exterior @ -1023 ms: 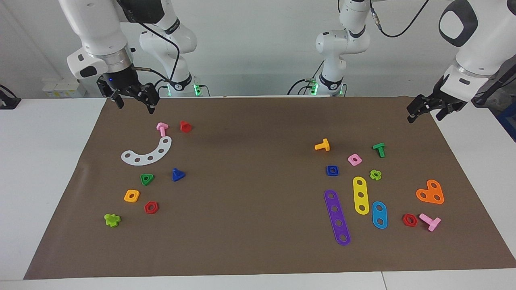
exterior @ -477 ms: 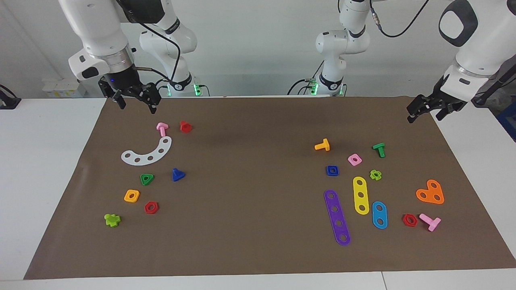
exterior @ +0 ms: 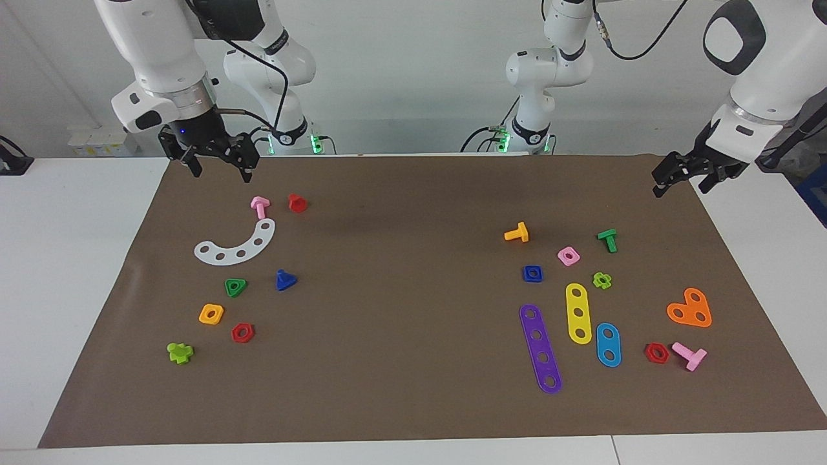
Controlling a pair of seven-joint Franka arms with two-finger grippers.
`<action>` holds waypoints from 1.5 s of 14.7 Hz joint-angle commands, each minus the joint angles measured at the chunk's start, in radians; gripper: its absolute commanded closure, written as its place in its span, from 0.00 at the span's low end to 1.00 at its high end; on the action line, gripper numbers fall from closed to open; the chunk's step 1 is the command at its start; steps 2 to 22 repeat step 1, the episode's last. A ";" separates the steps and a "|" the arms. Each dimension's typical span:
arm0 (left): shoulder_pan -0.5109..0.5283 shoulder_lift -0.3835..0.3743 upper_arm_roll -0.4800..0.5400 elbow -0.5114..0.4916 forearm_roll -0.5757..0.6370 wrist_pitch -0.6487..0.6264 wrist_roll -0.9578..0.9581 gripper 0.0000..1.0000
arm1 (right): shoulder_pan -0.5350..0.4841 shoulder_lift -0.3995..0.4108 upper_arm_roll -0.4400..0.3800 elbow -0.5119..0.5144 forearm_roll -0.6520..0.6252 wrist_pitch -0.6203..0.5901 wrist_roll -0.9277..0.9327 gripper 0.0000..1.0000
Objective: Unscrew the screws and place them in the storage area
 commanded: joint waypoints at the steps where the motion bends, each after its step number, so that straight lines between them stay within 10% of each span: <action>1: 0.003 -0.031 -0.002 -0.040 -0.011 0.022 -0.009 0.00 | -0.018 -0.036 0.004 -0.045 0.025 0.027 -0.031 0.00; 22: 0.003 -0.031 -0.002 -0.040 -0.011 0.022 -0.009 0.00 | -0.018 -0.036 0.004 -0.045 0.025 0.027 -0.031 0.00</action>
